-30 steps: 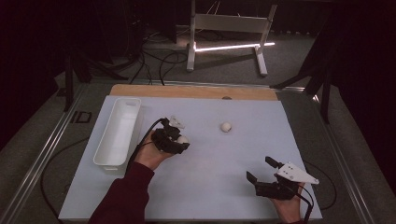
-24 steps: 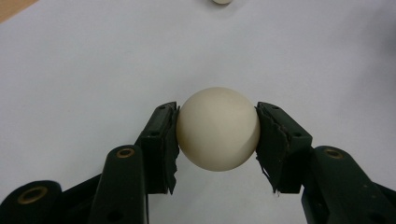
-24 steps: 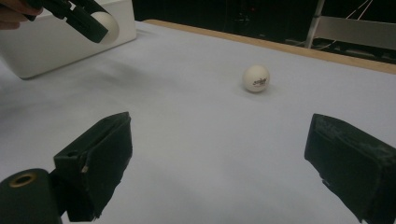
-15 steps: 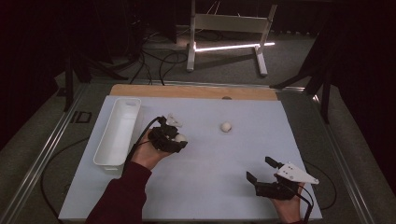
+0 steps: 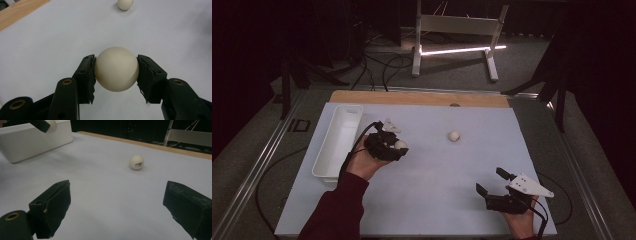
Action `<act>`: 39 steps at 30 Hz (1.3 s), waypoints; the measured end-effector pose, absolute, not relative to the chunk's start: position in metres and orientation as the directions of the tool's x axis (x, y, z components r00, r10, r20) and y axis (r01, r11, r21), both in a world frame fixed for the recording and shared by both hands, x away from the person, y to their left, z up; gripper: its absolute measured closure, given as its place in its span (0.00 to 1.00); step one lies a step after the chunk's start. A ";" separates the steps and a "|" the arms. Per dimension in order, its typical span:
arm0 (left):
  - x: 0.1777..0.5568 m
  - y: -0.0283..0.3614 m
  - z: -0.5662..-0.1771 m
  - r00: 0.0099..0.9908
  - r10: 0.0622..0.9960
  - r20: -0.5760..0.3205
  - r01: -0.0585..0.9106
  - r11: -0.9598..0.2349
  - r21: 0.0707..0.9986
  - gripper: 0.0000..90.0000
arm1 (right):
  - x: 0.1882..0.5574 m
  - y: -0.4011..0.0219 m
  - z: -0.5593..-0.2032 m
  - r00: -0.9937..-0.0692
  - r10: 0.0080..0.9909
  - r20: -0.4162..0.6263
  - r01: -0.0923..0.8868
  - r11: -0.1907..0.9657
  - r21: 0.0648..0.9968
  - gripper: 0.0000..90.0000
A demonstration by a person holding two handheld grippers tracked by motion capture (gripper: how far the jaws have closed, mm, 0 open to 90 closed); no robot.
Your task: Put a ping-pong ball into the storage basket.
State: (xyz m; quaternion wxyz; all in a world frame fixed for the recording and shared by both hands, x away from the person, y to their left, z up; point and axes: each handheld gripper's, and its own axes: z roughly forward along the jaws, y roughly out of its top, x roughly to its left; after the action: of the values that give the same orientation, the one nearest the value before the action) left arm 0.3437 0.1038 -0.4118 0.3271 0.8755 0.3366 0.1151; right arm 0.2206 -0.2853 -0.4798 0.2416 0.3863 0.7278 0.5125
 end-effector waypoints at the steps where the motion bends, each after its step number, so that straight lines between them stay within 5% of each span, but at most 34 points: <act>1: 0.344 0.105 -0.411 0.747 0.664 -0.016 0.513 -0.561 0.650 0.57 | 0.221 -0.285 -0.480 -0.585 0.810 0.045 0.315 0.176 0.933 0.08; 39: 0.344 0.141 -0.392 0.742 0.670 0.019 0.489 -0.561 0.668 0.57 | 0.233 -0.284 -0.475 -0.607 0.795 -0.001 0.272 0.209 0.939 0.08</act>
State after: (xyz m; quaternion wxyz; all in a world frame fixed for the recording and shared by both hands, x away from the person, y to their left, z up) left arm 0.3438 0.1414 -0.3919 0.3304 0.8728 0.3322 0.1368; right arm 0.2335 -0.2836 -0.4750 0.2545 0.3631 0.7348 0.5133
